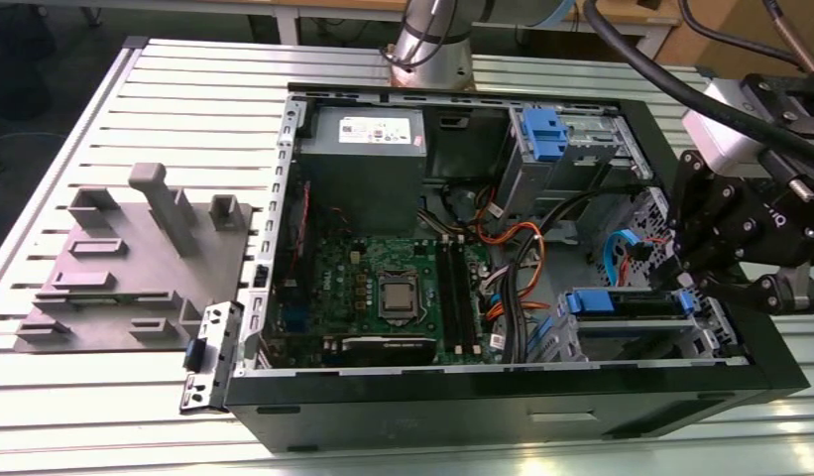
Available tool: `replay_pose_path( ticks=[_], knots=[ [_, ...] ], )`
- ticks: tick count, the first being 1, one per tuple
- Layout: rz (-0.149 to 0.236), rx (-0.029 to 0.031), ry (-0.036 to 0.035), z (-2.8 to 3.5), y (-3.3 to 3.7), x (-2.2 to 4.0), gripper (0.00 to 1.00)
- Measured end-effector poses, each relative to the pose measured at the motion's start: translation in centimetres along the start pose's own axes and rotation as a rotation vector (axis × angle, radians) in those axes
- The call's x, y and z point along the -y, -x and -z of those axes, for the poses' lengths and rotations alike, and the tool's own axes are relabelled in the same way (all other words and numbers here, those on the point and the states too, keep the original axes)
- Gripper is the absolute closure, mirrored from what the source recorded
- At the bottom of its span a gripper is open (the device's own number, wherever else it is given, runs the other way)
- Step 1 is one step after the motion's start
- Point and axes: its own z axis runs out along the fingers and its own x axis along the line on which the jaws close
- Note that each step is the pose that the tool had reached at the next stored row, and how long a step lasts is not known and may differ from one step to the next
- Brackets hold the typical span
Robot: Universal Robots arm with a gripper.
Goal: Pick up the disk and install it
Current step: 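Insert the first disk wire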
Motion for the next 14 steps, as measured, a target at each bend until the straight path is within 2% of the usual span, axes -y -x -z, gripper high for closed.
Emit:
replay_pose_path(
  ticks=[4,14],
  knots=[
    [0.0,-0.0001,0.0,0.03,0.01,0.0,0.89],
    [0.0,0.0002,0.0,-0.01,0.61,0.01,0.89]
  ],
)
